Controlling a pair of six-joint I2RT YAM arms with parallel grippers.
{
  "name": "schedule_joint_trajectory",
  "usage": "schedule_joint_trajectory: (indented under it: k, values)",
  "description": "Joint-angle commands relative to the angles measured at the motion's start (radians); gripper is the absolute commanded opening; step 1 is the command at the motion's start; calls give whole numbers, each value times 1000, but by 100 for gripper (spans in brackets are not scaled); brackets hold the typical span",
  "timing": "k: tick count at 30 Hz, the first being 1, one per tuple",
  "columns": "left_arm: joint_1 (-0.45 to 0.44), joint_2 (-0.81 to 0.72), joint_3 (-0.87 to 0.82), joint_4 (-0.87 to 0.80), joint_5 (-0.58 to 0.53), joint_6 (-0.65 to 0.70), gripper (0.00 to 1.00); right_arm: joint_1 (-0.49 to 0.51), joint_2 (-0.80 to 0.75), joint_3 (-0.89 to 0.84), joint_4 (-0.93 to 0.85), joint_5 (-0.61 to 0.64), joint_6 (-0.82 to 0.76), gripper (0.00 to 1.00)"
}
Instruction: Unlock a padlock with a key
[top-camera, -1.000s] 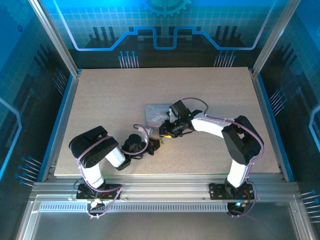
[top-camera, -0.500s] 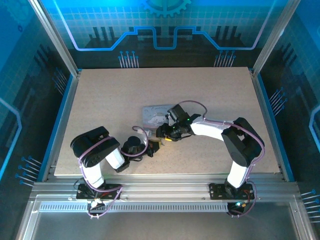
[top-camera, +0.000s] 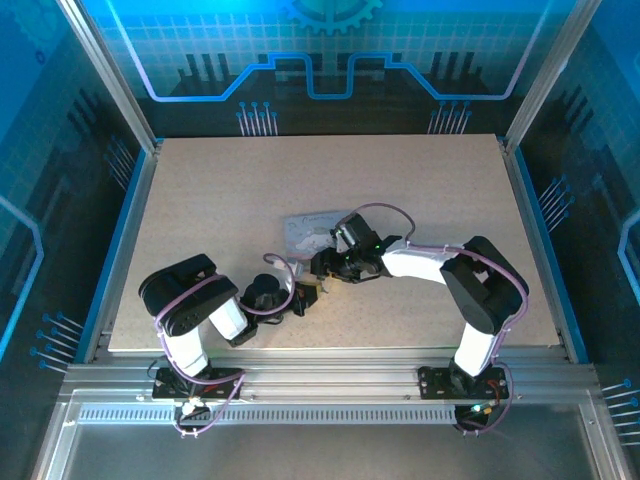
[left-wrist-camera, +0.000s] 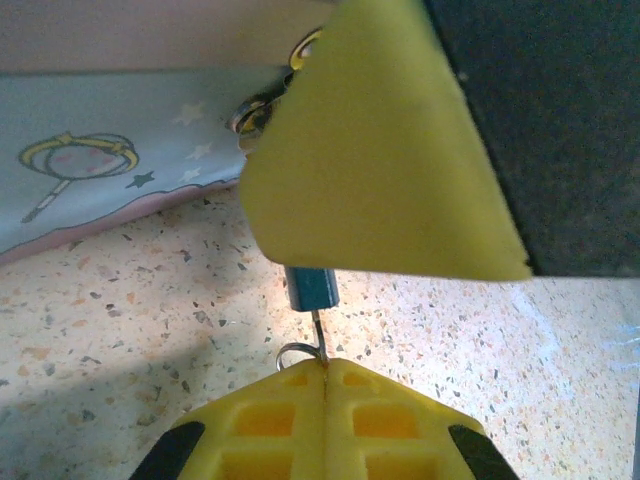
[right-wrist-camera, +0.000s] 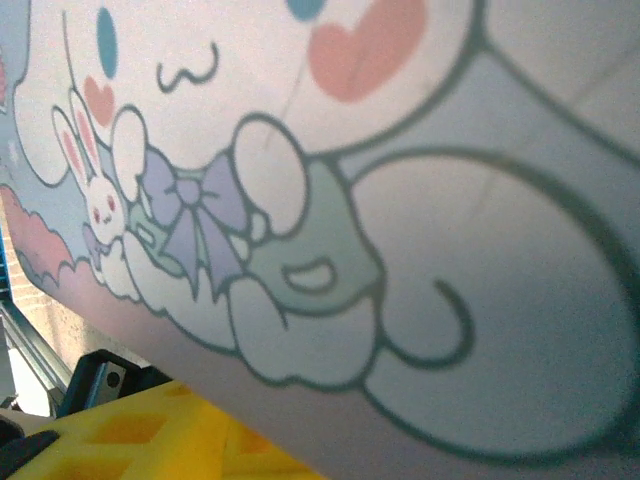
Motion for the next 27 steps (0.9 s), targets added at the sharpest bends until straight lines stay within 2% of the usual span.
schedule_joint_trajectory:
  k: [1, 5, 8, 11, 19, 27]
  values:
    - [-7, -13, -19, 0, 39, -7, 0, 23, 27, -15, 64, -10, 26, 53]
    - [-7, -16, -22, 1, 39, -12, 0, 33, 33, -11, 51, 1, 32, 46]
    - [-6, -24, -22, -4, 39, -12, 0, 38, 32, -9, 25, 22, 36, 28]
    - [-7, -32, -22, -15, 38, -8, 0, 42, 30, -11, 8, 35, 44, 18]
    - [-4, -59, -31, -27, 27, -4, 0, 44, 32, -7, -14, 50, 73, 10]
    - [28, -76, -66, 10, 31, -41, 30, 37, 40, -10, 7, 7, 115, 7]
